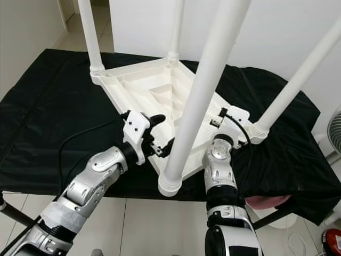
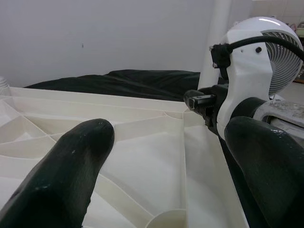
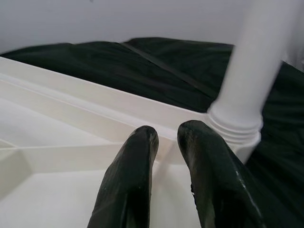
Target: Building children table
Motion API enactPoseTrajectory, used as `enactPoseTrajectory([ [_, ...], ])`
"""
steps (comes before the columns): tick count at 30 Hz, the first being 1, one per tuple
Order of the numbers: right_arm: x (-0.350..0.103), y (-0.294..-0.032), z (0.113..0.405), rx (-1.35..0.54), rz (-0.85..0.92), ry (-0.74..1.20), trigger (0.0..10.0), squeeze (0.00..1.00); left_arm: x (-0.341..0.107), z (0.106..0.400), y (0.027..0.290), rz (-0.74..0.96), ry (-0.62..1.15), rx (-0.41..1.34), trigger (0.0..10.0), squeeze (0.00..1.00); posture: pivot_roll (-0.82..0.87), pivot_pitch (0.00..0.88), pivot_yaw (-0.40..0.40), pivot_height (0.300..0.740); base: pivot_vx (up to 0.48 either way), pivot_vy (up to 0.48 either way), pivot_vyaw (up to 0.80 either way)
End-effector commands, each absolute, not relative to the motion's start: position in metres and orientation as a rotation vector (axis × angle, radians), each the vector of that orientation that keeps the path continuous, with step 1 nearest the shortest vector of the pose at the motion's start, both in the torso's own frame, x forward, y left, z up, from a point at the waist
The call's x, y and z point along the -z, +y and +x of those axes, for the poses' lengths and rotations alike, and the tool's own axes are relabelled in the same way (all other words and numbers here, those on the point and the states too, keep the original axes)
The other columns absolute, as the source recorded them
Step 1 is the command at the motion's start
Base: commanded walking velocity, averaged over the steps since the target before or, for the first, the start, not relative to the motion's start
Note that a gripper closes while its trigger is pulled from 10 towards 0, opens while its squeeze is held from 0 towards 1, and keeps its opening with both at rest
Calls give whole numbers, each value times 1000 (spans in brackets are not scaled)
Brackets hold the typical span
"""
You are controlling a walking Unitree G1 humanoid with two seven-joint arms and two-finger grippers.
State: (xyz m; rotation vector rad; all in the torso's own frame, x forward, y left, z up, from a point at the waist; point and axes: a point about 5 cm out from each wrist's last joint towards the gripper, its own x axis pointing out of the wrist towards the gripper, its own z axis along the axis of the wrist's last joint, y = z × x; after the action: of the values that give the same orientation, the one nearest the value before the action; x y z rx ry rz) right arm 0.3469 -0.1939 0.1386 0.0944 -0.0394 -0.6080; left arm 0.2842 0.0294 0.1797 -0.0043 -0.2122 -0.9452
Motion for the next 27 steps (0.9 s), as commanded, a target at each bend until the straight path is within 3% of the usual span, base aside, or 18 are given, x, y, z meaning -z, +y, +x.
enactPoseTrajectory([
  [1,-132,-200,344,640,91,-11,10000,0,-182,268,17,42,-238,1282,10000,0,-29,0,-78,740,0,0,0],
  [16,-101,-237,322,875,115,103,10000,0,-183,266,17,29,-236,1287,10000,0,-36,0,-63,740,0,0,0],
  [24,-85,-248,316,888,87,158,10000,0,-184,266,15,19,-240,1287,10000,0,-36,0,-62,740,0,0,0],
  [27,-80,-252,321,796,87,178,10000,0,-187,265,14,11,-250,1293,10000,0,-35,0,-61,740,0,0,0],
])
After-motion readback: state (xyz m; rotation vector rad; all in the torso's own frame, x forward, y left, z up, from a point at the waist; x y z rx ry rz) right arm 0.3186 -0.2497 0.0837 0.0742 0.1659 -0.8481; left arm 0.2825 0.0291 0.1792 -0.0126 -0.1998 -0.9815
